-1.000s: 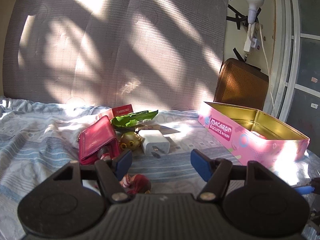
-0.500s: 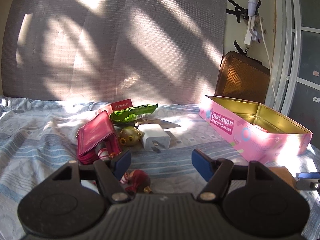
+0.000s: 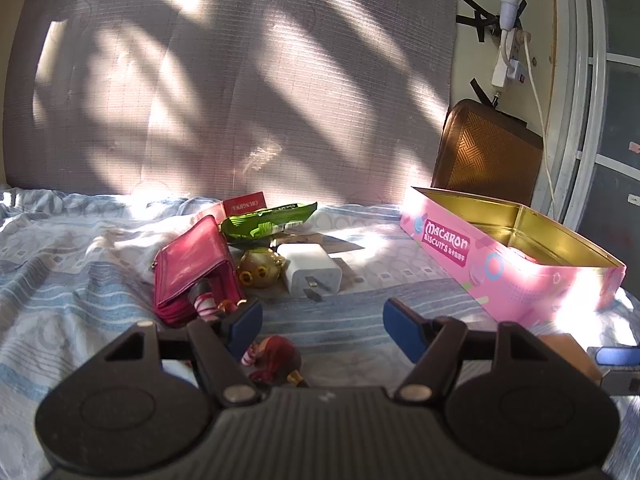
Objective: Organize rigid objects
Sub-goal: 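Lift the brown box with the right tool toward the tin, then lower the box into the pink tin and open the right tool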
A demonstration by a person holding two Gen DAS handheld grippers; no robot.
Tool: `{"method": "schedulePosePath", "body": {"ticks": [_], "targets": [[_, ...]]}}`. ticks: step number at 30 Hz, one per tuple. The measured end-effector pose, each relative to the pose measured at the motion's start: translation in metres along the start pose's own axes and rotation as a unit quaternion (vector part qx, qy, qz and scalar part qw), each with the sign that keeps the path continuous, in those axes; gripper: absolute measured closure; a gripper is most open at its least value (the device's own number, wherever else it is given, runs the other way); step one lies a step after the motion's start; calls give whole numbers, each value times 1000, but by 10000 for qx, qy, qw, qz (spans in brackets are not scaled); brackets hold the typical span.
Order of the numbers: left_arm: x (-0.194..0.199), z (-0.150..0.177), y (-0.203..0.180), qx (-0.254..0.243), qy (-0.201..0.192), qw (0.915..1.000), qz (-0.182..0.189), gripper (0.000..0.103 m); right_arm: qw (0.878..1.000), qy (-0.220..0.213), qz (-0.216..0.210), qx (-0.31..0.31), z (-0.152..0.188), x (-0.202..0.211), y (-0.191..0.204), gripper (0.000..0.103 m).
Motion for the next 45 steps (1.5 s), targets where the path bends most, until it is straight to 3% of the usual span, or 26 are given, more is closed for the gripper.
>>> {"method": "schedulePosePath", "body": {"ticks": [7, 13, 18, 21, 24, 26, 27, 28, 31, 38, 45], "targets": [[0, 1, -1, 92, 63, 9999, 72, 36, 10000, 22, -65, 20, 0, -1, 1, 15], [9, 6, -25, 685, 421, 9942, 717, 41, 9997, 110, -50, 192, 3, -3, 5, 15], [13, 14, -77, 838, 867, 9816, 1479, 42, 9994, 207, -97, 273, 5, -7, 7, 15], [4, 23, -109, 970, 1256, 9681, 1938, 46, 9993, 237, -76, 297, 5, -7, 7, 15], [-12, 33, -133, 859, 1569, 9619, 2066, 49, 9991, 236, -42, 352, 6, -7, 8, 15], [-24, 44, -143, 754, 1795, 9595, 2036, 58, 9988, 288, -23, 407, 7, -9, 9, 22], [-28, 49, -146, 857, 1887, 9558, 2084, 61, 9982, 403, 0, 452, 10, -12, 10, 33], [-29, 48, -146, 902, 1821, 9578, 2034, 61, 9975, 457, 83, 533, 11, -14, 11, 42], [-23, 38, -150, 728, 1678, 9631, 1974, 64, 9971, 332, 235, 644, 9, -10, 12, 52], [-18, -36, -168, 419, 742, 9734, 2129, 62, 9897, -1124, 174, 871, -43, 14, 19, 53], [-91, -68, -194, 152, 484, 9795, 1949, 60, 9825, -1501, 646, 893, -85, -30, -22, 53]]}}
Point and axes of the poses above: each gripper's, at about its wrist camera, not at the fingertips, and x roughly against the way its jaws point, y to its left, z to its underside, the point moved 8 cm from there along -x, roughly the way its jaws point, and after that the axes turned 9 degrees about -y, right-handed, at the moved point
